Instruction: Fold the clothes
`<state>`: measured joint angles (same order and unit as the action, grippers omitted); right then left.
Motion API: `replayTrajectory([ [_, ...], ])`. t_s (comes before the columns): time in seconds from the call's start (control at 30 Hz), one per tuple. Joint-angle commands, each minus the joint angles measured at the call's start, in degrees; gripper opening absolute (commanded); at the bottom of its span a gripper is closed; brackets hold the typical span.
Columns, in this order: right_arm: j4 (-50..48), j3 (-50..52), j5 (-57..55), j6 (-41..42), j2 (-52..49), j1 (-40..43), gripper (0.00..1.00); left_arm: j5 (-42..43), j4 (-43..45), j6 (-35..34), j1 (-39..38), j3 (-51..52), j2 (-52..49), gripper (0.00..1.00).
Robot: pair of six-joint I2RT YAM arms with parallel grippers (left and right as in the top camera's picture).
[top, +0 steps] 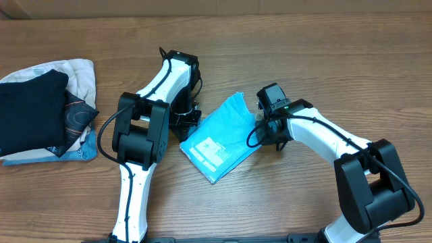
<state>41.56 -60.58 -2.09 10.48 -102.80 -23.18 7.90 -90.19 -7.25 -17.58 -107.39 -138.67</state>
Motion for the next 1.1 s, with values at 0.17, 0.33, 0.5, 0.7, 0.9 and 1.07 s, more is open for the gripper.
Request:
replayTrajectory([
  [0.17,0.3,0.5,-2.4,-2.0,0.4,0.5,0.33,-1.9,8.3,-4.8,1.8,0.0,8.6,0.27],
  [0.33,0.8,0.5,-2.4,-2.0,0.4,0.5,0.33,-3.1,18.2,-4.8,2.6,-0.1,12.5,0.66],
  [0.5,0.9,0.5,-2.4,-1.9,0.4,0.5,0.34,16.5,25.6,8.7,2.5,-0.1,13.1,0.68],
  [0.7,1.1,0.5,-1.9,-1.7,0.4,0.5,0.34,26.1,29.1,18.1,2.1,-0.1,12.9,0.81],
  [0.9,1.2,0.5,-1.7,-1.7,0.4,0.5,0.34,29.2,33.8,18.3,2.1,-0.1,12.3,0.84],
  [1.07,1.7,0.5,-1.7,-1.7,0.4,0.5,0.34,29.2,36.1,17.4,1.0,-0.1,10.3,0.84],
])
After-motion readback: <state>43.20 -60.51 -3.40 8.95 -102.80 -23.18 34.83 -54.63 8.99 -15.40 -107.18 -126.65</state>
